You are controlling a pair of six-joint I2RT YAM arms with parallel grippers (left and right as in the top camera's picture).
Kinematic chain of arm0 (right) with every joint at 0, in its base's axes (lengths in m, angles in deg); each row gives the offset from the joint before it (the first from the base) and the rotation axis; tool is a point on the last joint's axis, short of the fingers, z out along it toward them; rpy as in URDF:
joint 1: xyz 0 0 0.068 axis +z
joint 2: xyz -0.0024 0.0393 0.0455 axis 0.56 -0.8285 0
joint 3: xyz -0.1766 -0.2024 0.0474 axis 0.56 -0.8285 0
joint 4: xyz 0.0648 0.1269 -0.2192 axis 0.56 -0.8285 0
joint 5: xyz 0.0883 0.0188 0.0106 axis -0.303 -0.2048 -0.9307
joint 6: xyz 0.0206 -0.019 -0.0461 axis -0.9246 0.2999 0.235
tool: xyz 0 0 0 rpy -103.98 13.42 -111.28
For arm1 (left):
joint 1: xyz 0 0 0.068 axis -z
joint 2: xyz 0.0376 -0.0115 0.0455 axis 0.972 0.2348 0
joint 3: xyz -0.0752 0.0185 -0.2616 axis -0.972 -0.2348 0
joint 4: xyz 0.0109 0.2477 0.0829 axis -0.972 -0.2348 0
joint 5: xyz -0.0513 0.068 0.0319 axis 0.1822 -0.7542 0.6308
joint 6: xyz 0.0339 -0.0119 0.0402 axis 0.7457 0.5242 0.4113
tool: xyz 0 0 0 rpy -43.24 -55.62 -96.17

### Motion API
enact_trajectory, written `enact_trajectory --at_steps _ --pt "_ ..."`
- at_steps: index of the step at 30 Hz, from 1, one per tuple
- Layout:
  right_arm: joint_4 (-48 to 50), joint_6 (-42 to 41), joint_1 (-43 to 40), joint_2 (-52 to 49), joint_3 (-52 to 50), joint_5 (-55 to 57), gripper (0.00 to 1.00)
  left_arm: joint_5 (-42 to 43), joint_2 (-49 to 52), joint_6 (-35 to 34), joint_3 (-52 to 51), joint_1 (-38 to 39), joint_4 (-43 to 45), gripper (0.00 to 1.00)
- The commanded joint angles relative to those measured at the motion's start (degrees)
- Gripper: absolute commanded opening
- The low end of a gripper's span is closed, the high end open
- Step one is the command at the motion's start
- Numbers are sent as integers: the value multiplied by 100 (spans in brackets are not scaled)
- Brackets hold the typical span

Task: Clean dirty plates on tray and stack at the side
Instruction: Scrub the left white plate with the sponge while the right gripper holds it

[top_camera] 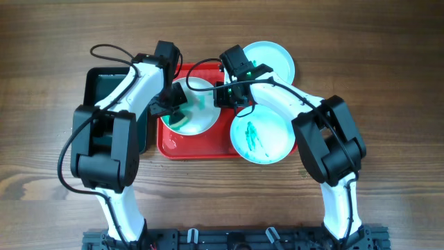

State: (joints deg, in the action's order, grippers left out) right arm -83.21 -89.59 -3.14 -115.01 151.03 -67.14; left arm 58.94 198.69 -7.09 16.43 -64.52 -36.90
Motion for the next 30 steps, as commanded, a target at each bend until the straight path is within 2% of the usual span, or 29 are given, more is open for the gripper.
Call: enact_trajectory --at_steps 1,2,3,6,7,9,10,11,14,16,18,20,21,25,28,30 --pt "-39 0 13 -184 37 -103 4 2118 76 1888 -85 -4 -7 4" --pt "-42 0 13 -184 37 -103 4 2498 76 2225 -85 -4 90 4" --pt "-55 0 13 -184 37 -101 5 2511 76 2216 -85 -15 289 4" --pt "-57 2 13 -184 37 -98 4 2068 76 1707 -85 -96 883 4" --pt "-57 2 13 -184 37 -98 4 1532 76 1266 -85 -131 1091 4" --pt "-52 0 13 -184 37 -92 4 -459 76 33 -85 -179 1397 4" --pt "-55 2 13 -184 37 -79 4 -1021 76 -245 -85 -179 1379 4" --pt "-55 0 13 -184 37 -79 4 -1209 76 -271 -85 -175 1283 4" --pt "-48 -2 13 -184 37 -79 4 -861 76 -205 -85 -151 704 4" --pt "-50 -2 13 -184 37 -81 5 -151 76 -70 -85 -114 227 4" --pt "-57 0 13 -184 37 -85 5 525 76 435 -85 -81 70 4" --pt "-83 -24 13 -184 37 -105 4 1484 76 1239 -85 -33 9 4" --pt "-111 -46 13 -184 37 -105 4 1668 76 1419 -85 -13 42 4" --pt "-122 -48 13 -184 37 -103 4 1414 76 1217 -85 -28 831 4" --pt "-131 -50 13 -184 37 -101 4 146 76 361 -85 -28 1351 4" --pt "-144 -48 13 -184 37 -98 4 -669 74 -42 -72 -28 1386 4"
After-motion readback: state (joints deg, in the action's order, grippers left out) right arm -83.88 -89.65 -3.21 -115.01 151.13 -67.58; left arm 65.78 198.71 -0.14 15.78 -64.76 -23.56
